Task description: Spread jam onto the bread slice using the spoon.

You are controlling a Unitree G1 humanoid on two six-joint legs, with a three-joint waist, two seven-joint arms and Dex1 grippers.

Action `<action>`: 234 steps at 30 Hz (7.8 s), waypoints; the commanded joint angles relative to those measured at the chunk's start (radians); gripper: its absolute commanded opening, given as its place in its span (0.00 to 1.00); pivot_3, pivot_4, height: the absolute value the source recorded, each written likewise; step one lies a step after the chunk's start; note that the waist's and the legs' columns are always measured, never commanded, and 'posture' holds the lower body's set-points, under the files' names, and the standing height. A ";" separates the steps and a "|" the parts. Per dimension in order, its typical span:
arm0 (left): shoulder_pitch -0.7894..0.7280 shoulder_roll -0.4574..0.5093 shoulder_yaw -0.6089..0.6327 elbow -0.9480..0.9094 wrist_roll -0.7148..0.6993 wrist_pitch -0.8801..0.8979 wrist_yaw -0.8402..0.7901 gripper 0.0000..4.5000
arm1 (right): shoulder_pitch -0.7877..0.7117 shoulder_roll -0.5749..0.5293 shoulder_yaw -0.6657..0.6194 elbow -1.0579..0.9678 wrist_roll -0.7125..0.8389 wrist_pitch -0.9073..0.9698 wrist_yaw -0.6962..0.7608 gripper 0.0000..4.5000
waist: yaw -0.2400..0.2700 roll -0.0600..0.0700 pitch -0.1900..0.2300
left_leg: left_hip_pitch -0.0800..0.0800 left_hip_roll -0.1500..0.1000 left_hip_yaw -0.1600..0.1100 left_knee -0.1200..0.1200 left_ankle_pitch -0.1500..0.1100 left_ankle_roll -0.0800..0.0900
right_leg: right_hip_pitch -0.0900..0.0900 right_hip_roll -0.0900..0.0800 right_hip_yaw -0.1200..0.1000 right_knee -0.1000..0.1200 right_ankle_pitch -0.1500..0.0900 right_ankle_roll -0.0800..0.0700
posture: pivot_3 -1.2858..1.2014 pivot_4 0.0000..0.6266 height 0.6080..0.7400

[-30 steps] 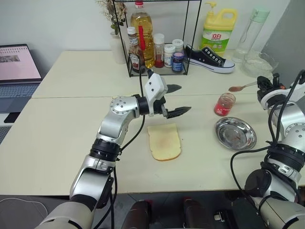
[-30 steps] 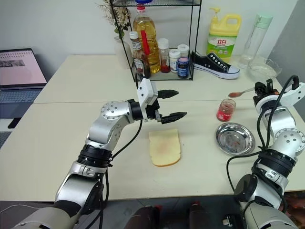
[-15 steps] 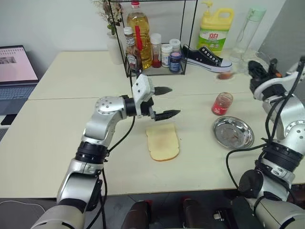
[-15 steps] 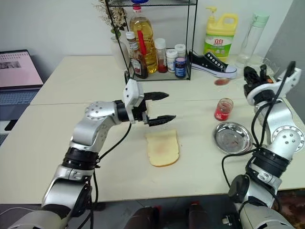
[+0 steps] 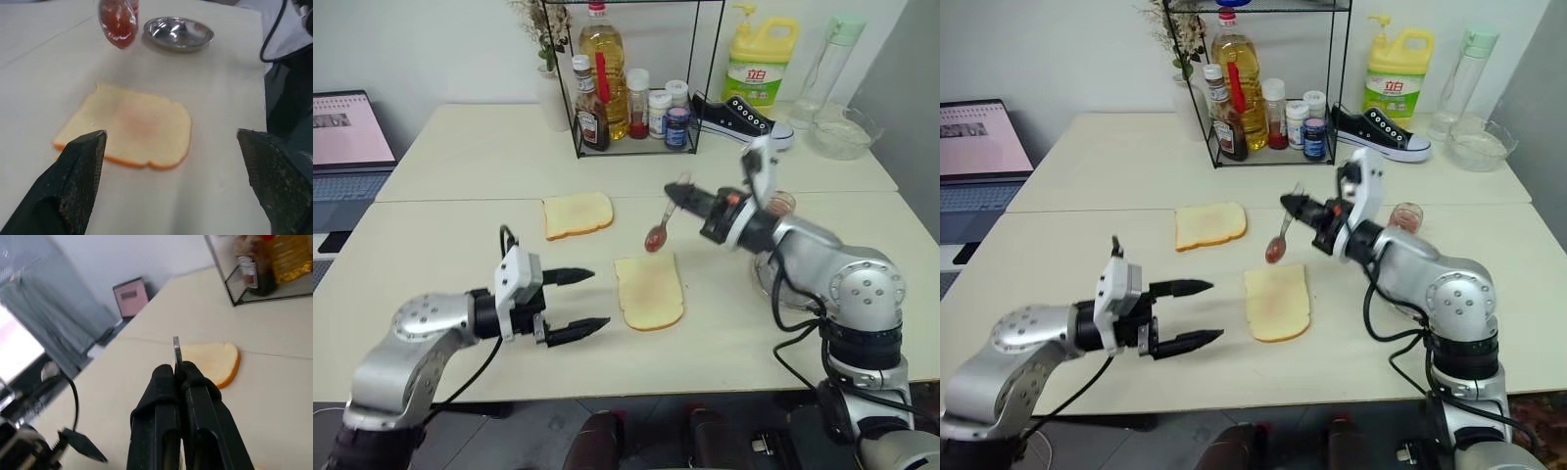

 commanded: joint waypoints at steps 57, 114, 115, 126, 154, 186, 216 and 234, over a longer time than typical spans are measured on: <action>0.012 -0.005 -0.088 -0.051 0.038 -0.126 0.082 0.98 | 0.075 0.122 -0.053 0.048 -0.416 -0.154 0.502 0.01 | 0.006 -0.001 0.000 | 0.001 0.000 -0.003 0.000 0.000 -0.001 | 0.001 0.000 -0.002 0.001 0.001 -0.002 | 0.52 0.24 1.00; -0.079 -0.001 -0.165 0.022 0.053 -0.170 0.043 0.98 | -0.010 0.333 -0.312 0.563 -0.206 0.059 0.286 0.01 | 0.003 0.000 0.000 | 0.001 0.000 -0.001 0.000 0.000 0.000 | 0.001 0.002 -0.002 0.002 0.002 -0.002 | 0.52 0.24 1.00; -0.077 -0.001 -0.166 0.021 0.053 -0.170 0.043 0.98 | -0.009 0.333 -0.309 0.572 -0.215 0.052 0.290 0.01 | 0.002 0.000 0.000 | 0.001 0.000 -0.001 0.000 0.000 0.000 | 0.001 0.002 -0.002 0.002 0.002 -0.002 | 0.52 0.24 1.00; -0.100 -0.005 -0.181 0.025 0.058 -0.165 0.038 0.98 | 0.094 0.237 -0.278 0.454 -0.186 0.164 0.352 0.01 | 0.003 0.000 0.000 | 0.001 0.000 -0.002 0.000 0.000 0.000 | 0.001 0.002 -0.002 0.001 0.002 -0.002 | 0.52 0.24 1.00; -0.102 0.002 -0.180 0.033 0.059 -0.171 0.027 0.98 | 0.028 0.284 -0.367 0.518 -0.161 0.224 0.182 0.01 | 0.003 0.000 0.000 | 0.001 0.000 -0.001 -0.001 0.000 0.000 | 0.001 0.002 -0.002 0.001 0.002 -0.002 | 0.52 0.24 1.00; -0.177 -0.009 -0.202 0.108 0.087 -0.214 0.008 0.98 | -0.050 0.292 -0.385 0.589 -0.139 0.228 0.172 0.01 | 0.001 0.000 0.000 | 0.001 0.000 -0.001 -0.001 0.000 0.000 | 0.001 0.002 -0.002 0.001 0.002 -0.002 | 0.52 0.24 1.00; -0.800 -0.122 -0.420 0.382 0.119 -0.047 -0.134 0.98 | 0.208 -0.046 -0.758 0.017 0.347 0.252 -0.264 0.01 | 0.006 0.000 0.001 | -0.002 -0.002 0.000 0.000 0.000 0.000 | 0.000 0.002 -0.003 0.000 0.002 -0.001 | 0.52 0.24 1.00; -0.973 -0.503 -0.584 0.797 0.348 -0.312 -0.093 0.98 | 0.451 -0.038 -0.772 0.268 0.070 -0.093 -0.040 0.01 | 0.004 0.000 0.000 | -0.001 -0.001 0.003 0.000 0.000 0.001 | 0.001 0.004 -0.002 0.001 0.002 -0.001 | 0.52 0.24 1.00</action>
